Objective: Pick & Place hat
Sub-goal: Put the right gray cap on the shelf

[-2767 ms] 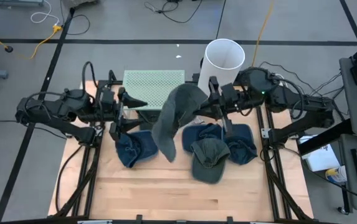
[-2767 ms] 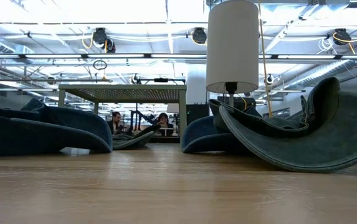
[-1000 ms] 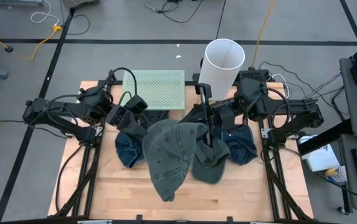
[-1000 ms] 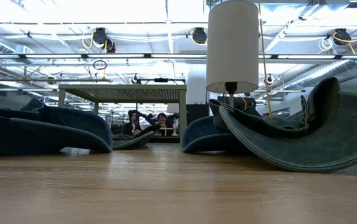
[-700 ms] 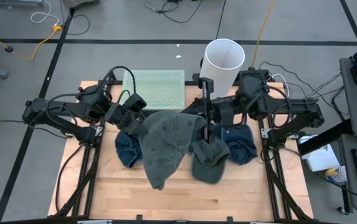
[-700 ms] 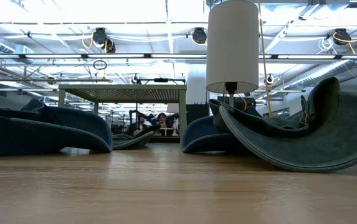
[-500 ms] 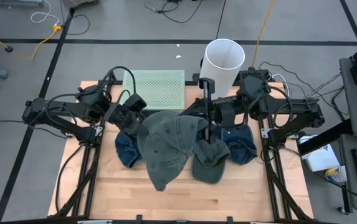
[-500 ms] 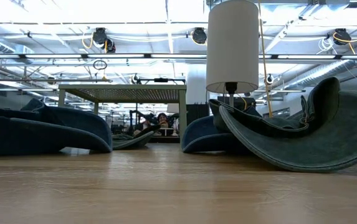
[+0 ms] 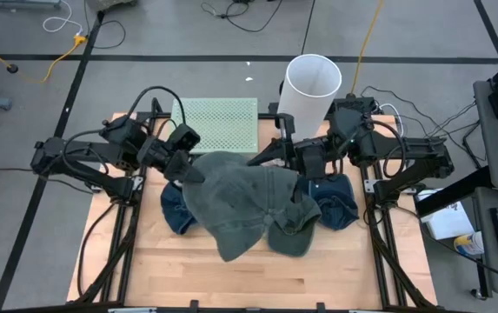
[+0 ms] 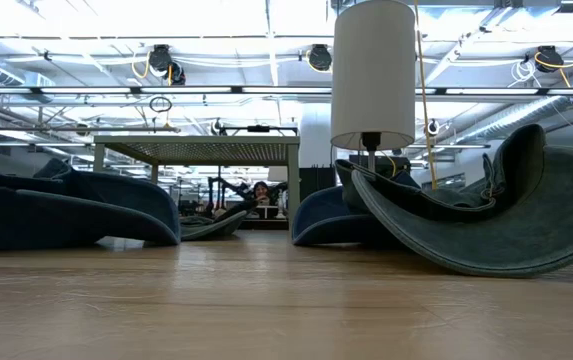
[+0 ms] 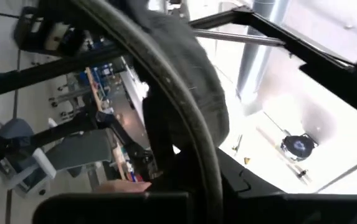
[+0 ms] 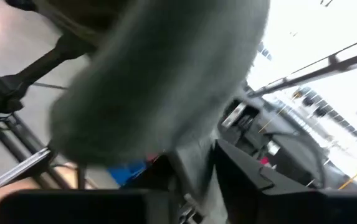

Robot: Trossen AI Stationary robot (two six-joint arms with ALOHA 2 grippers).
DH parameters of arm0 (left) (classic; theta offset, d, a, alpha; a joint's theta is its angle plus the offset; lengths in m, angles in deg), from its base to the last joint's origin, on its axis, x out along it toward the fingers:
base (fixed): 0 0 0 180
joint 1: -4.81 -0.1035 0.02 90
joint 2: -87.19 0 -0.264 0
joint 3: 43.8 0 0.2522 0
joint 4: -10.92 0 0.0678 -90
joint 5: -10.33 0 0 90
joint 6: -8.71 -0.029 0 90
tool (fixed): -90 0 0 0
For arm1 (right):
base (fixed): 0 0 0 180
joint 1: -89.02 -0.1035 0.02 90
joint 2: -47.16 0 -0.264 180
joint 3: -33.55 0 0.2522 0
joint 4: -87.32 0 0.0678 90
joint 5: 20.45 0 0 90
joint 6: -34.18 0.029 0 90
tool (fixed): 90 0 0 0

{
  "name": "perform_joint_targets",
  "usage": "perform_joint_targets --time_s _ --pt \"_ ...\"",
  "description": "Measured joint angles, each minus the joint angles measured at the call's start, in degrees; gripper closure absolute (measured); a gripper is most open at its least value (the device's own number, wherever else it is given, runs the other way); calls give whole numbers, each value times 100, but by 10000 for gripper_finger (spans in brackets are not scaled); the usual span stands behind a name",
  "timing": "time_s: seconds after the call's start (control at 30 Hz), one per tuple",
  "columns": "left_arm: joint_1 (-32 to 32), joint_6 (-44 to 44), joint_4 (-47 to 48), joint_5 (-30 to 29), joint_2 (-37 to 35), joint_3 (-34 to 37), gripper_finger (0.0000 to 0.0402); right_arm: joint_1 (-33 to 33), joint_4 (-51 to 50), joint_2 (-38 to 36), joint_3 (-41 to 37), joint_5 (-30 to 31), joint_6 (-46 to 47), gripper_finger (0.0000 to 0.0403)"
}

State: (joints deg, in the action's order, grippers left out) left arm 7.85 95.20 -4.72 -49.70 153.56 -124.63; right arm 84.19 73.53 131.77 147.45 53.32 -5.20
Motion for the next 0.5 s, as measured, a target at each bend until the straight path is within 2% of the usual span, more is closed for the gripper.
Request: perform_joint_targets --time_s 0.17,0.27,0.4,0.5 --pt "-198 -134 -21 301 -146 2 394 -16 -194 -5 0 56 322 247" --pt "-352 -169 119 453 -235 2 391 -27 -404 -83 0 334 600 204" --pt "-574 -336 261 638 -402 0 394 -98 -999 -204 4 1339 1001 152" --pt "-787 -533 703 757 -622 -13 392 -196 -1456 -294 2 2249 1761 125"
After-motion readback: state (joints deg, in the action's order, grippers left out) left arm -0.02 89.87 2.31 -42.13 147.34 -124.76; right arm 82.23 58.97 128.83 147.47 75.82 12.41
